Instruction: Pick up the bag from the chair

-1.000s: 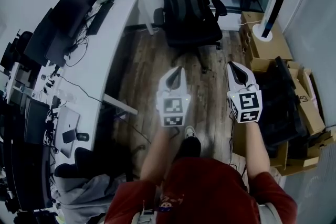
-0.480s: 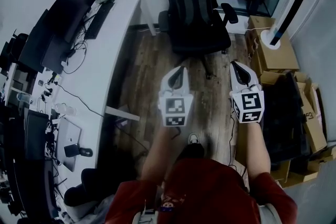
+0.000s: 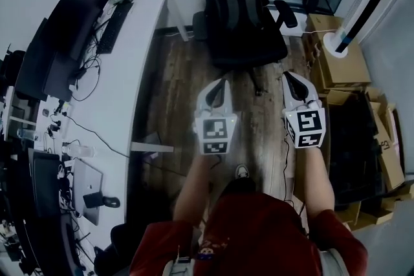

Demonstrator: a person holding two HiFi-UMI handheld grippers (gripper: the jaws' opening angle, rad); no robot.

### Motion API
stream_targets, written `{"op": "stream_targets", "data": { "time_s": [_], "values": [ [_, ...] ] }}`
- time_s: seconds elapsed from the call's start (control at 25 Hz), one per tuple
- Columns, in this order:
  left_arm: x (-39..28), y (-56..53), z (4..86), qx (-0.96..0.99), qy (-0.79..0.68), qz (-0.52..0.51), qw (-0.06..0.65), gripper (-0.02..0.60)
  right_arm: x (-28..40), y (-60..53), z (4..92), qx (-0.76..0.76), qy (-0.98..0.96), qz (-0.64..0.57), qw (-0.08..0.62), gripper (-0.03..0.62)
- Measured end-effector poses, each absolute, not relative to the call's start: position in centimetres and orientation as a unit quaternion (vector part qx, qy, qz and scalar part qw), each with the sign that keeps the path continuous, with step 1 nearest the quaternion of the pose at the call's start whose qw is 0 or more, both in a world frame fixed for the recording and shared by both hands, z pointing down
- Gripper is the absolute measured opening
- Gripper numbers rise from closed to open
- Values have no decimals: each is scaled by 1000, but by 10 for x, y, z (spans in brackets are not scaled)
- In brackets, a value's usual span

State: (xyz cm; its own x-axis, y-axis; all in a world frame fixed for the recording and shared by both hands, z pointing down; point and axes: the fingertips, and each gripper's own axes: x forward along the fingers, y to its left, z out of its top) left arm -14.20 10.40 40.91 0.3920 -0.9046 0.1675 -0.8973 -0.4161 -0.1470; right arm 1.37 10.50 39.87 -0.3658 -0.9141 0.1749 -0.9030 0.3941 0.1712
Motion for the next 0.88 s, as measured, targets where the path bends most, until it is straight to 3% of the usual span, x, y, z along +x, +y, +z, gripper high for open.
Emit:
{"op": "stream_targets", "data": {
  "time_s": [0.88],
  "values": [
    [-156,44,399,-839,534,-99,34,-2,-1,47,392,560,-820,-42,113,0]
  ]
}}
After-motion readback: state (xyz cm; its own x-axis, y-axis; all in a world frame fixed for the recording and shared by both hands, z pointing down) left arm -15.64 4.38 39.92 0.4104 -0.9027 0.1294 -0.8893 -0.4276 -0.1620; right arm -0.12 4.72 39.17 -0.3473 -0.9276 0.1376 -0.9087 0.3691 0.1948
